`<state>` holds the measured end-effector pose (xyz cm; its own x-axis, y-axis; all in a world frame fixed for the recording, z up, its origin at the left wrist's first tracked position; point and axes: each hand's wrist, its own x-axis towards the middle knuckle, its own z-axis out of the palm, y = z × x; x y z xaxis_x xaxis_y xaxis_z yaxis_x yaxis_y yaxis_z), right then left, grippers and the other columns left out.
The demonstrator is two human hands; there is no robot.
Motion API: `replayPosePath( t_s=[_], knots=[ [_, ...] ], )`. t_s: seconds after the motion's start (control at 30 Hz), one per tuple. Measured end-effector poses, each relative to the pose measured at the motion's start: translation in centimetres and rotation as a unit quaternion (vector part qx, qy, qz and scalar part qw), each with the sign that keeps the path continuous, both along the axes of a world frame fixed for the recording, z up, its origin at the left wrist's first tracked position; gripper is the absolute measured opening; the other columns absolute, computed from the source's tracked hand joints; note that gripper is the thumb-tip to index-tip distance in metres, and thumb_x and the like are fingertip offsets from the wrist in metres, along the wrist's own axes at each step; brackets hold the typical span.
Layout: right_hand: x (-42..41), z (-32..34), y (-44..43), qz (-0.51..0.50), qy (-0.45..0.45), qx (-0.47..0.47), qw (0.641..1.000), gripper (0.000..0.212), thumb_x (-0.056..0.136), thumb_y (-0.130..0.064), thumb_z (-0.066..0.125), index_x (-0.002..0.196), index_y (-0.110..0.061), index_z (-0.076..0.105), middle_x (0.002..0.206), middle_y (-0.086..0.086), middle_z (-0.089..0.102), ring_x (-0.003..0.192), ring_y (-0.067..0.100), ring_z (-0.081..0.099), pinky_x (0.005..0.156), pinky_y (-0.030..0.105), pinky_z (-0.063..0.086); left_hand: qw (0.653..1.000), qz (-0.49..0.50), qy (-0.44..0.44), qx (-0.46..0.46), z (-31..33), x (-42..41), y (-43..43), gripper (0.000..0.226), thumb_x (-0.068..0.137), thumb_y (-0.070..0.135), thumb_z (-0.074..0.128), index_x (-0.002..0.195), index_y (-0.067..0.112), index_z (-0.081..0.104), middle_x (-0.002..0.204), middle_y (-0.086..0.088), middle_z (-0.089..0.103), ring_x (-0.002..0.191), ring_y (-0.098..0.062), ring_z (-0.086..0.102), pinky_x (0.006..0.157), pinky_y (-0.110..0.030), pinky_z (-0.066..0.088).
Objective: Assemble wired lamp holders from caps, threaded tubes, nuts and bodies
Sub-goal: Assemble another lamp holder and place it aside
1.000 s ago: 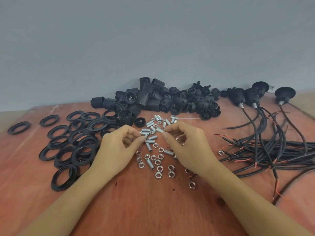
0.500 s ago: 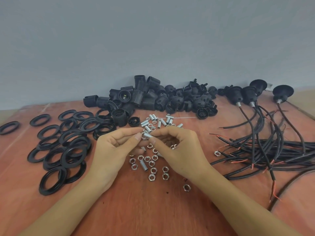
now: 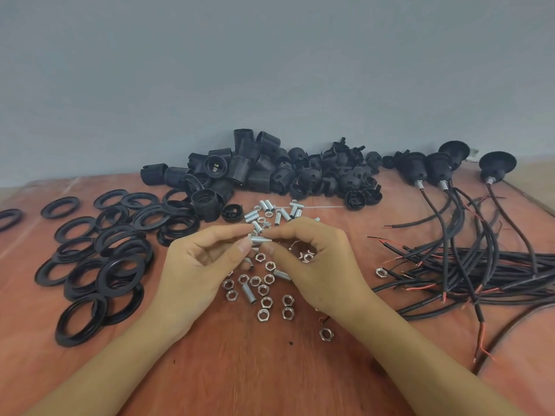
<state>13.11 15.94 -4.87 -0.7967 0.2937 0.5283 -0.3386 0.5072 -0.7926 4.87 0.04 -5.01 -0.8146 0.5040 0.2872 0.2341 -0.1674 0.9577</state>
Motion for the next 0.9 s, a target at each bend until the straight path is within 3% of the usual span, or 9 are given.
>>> replayPosePath(
  t_s=[0.13,0.33,0.43,0.5,0.6,0.77,0.9],
  knots=[
    [0.07,0.11,0.05,0.007,0.006,0.014,1.0,0.014,0.084,-0.008,0.075,0.097,-0.012,0.077,0.086,-0.002,0.072,0.076,0.01,0.064,0.072,0.019,0.05,1.0,0.006,0.029,-0.002,0.14,0.33,0.17,0.025,0.077,0.015,0.067,0.101,0.006,0.072,0.087,-0.009,0.075,0.07,-0.013,0.069,0.066,-0.02,0.056],
    [0.03,0.17,0.24,0.068,-0.061,-0.098,0.991,0.014,0.087,-0.009,0.072,0.101,-0.01,0.076,0.091,0.006,0.074,0.086,0.026,0.067,0.081,0.037,0.056,0.995,0.014,0.095,0.004,0.42,0.62,0.16,0.024,0.08,0.007,0.065,0.103,0.005,0.07,0.095,-0.016,0.072,0.071,-0.016,0.069,0.067,-0.023,0.057],
    [0.1,0.3,0.18,0.059,-0.044,-0.08,0.994,0.014,0.086,-0.008,0.073,0.1,-0.011,0.076,0.088,0.003,0.073,0.081,0.019,0.066,0.076,0.03,0.055,0.995,0.013,0.098,0.007,0.3,0.6,0.19,0.024,0.081,0.007,0.064,0.104,0.007,0.07,0.092,-0.013,0.073,0.073,-0.017,0.069,0.068,-0.023,0.057],
    [0.15,0.37,0.22,0.033,-0.007,-0.019,0.999,0.015,0.085,-0.006,0.074,0.098,-0.012,0.076,0.085,-0.002,0.071,0.075,0.01,0.062,0.072,0.021,0.051,0.996,0.013,0.087,0.007,0.21,0.52,0.29,0.025,0.081,0.009,0.064,0.104,0.007,0.07,0.087,-0.008,0.075,0.071,-0.014,0.069,0.067,-0.022,0.057],
    [0.13,0.34,0.22,0.018,0.032,0.053,0.998,0.015,0.084,-0.006,0.075,0.097,-0.012,0.076,0.083,-0.002,0.069,0.072,0.009,0.059,0.07,0.021,0.05,0.997,0.016,0.075,0.01,0.07,0.43,0.34,0.025,0.08,0.011,0.064,0.104,0.007,0.069,0.088,-0.006,0.076,0.069,-0.013,0.069,0.066,-0.021,0.056],
    [0.17,0.42,0.16,0.038,-0.026,-0.008,0.999,0.01,0.089,-0.014,0.071,0.097,-0.017,0.077,0.086,-0.004,0.072,0.079,0.011,0.065,0.074,0.022,0.052,0.996,0.013,0.089,0.009,0.05,0.29,0.12,0.024,0.079,0.008,0.066,0.102,0.006,0.07,0.092,-0.015,0.073,0.067,-0.017,0.068,0.065,-0.023,0.057],
    [0.12,0.32,-0.06,0.061,-0.048,-0.064,0.995,0.012,0.09,-0.015,0.07,0.094,-0.025,0.075,0.087,-0.008,0.074,0.079,0.007,0.067,0.074,0.017,0.052,0.995,0.011,0.103,0.011,-0.02,0.15,-0.02,0.023,0.078,0.008,0.066,0.101,0.007,0.07,0.096,-0.017,0.071,0.077,-0.019,0.07,0.067,-0.024,0.058]
  ],
)
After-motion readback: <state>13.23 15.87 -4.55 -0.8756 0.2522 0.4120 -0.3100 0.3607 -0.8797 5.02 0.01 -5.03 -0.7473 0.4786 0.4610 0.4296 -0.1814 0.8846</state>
